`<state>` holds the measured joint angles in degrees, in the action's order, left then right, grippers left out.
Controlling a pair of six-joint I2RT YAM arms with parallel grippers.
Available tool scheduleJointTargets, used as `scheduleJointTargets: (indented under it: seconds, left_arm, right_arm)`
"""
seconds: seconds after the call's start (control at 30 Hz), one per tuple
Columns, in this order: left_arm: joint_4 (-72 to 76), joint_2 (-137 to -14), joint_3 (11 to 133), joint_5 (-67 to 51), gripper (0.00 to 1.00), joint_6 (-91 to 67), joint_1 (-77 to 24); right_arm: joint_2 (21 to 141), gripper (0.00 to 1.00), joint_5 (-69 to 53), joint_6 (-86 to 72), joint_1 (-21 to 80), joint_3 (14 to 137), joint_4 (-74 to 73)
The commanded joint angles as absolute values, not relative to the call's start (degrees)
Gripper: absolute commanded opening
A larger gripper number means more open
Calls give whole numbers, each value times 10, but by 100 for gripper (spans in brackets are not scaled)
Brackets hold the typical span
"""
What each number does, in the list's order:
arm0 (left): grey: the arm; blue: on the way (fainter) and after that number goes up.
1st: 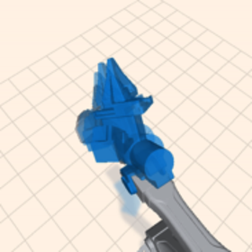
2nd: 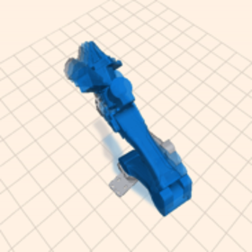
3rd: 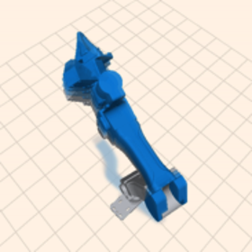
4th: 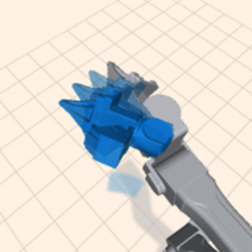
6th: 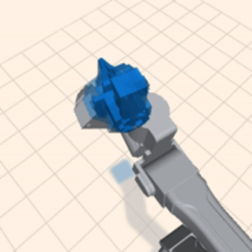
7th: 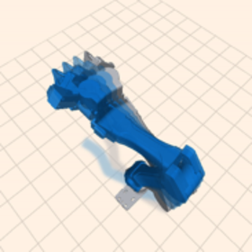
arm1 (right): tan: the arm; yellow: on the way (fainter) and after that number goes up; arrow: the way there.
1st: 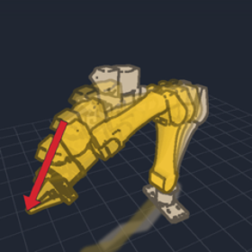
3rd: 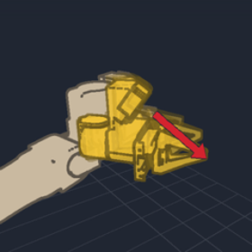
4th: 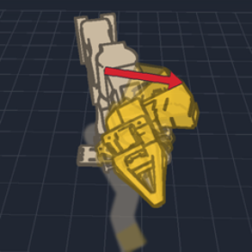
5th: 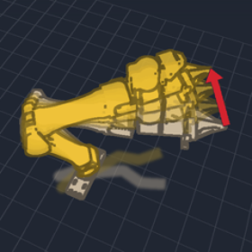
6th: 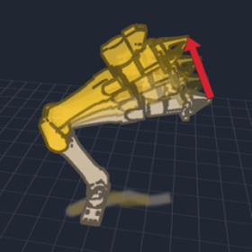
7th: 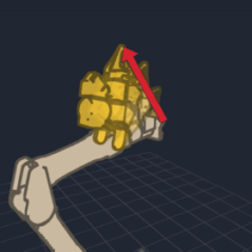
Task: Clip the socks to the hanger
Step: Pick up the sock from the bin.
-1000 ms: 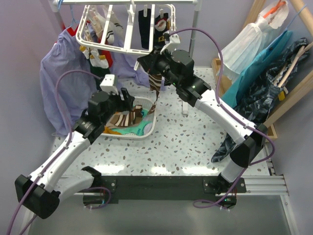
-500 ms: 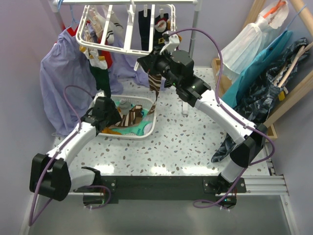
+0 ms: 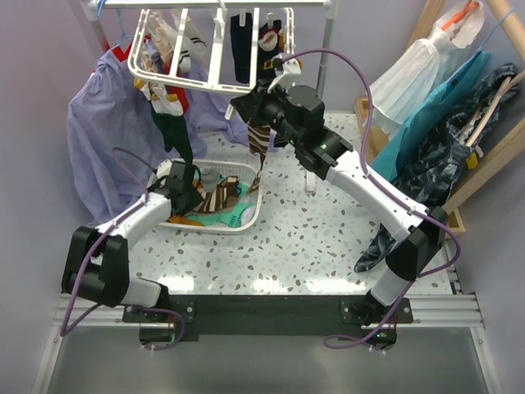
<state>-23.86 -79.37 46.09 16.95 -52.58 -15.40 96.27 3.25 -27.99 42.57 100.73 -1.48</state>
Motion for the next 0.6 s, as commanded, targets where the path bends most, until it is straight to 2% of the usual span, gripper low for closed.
scheduleJointTargets:
  seconds: [0.0,0.2,0.47,0.57]
  left_arm:
    - [-223,-827,498,199,47,-570,-153]
    - [-221,-868,518,214,48,-587,-153]
    - [-201,-905,501,211,40,-612,-153]
    - [-203,-917,503,217,29,-610,-153]
  right_arm:
    - [953,13,22,-275,425,999,11]
    - [951,13,21,-272,424,998,11]
    - [950,13,17,-276,424,987,17]
    - [948,13,15,-275,425,987,17]
